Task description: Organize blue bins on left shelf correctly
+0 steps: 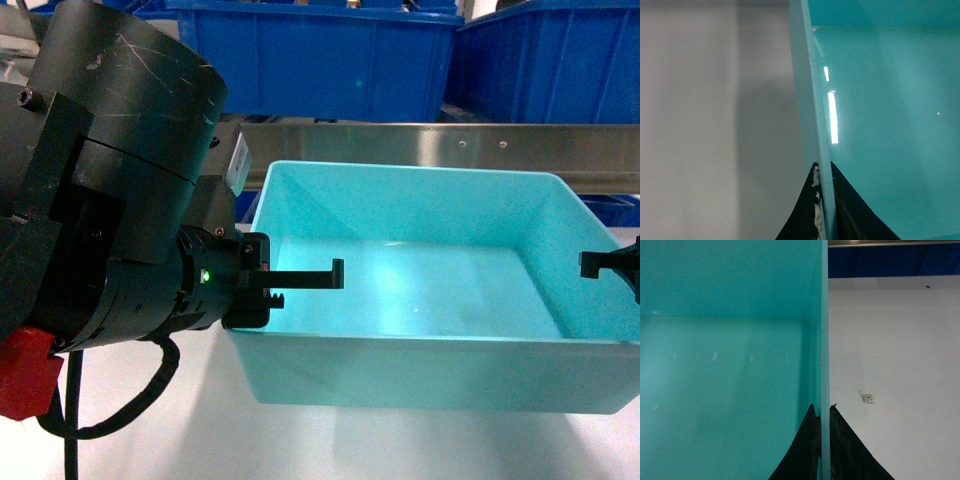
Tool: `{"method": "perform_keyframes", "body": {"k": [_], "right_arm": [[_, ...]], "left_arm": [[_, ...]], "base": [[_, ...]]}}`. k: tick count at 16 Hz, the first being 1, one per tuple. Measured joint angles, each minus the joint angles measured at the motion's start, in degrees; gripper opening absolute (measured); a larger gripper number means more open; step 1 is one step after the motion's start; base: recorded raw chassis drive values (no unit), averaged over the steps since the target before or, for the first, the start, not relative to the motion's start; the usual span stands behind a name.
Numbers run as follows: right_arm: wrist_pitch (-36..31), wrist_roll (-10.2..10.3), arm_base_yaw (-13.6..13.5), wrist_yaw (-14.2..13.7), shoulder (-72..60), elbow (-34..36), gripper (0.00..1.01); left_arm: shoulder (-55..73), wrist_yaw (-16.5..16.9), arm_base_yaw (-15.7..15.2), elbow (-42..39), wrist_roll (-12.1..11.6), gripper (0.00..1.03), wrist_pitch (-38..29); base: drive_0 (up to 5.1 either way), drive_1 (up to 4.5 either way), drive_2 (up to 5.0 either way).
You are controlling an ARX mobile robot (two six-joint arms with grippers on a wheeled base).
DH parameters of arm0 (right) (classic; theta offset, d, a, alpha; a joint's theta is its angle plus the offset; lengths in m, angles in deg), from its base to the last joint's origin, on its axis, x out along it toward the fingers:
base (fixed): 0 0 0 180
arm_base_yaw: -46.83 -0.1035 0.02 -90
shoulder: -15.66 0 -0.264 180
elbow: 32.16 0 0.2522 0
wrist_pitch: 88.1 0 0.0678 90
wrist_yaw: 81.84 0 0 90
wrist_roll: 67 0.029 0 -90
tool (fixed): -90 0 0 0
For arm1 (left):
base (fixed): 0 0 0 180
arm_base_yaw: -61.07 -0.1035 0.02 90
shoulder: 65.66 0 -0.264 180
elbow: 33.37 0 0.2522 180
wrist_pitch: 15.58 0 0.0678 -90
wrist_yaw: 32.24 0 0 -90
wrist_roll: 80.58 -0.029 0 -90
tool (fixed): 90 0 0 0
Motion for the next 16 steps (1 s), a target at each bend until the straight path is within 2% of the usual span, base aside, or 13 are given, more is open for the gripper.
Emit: {"method": "perform_keyframes", "body": {"k": [16], "right_arm": [[0.17, 0.0, -0.04, 0.09, 0.0, 0.07, 0.02]], "left_arm": [[0.0, 0.0, -0.11, 0.0, 0.0, 0.02, 0.09]], "base": [[-4.9, 2.55, 2.6]]}}
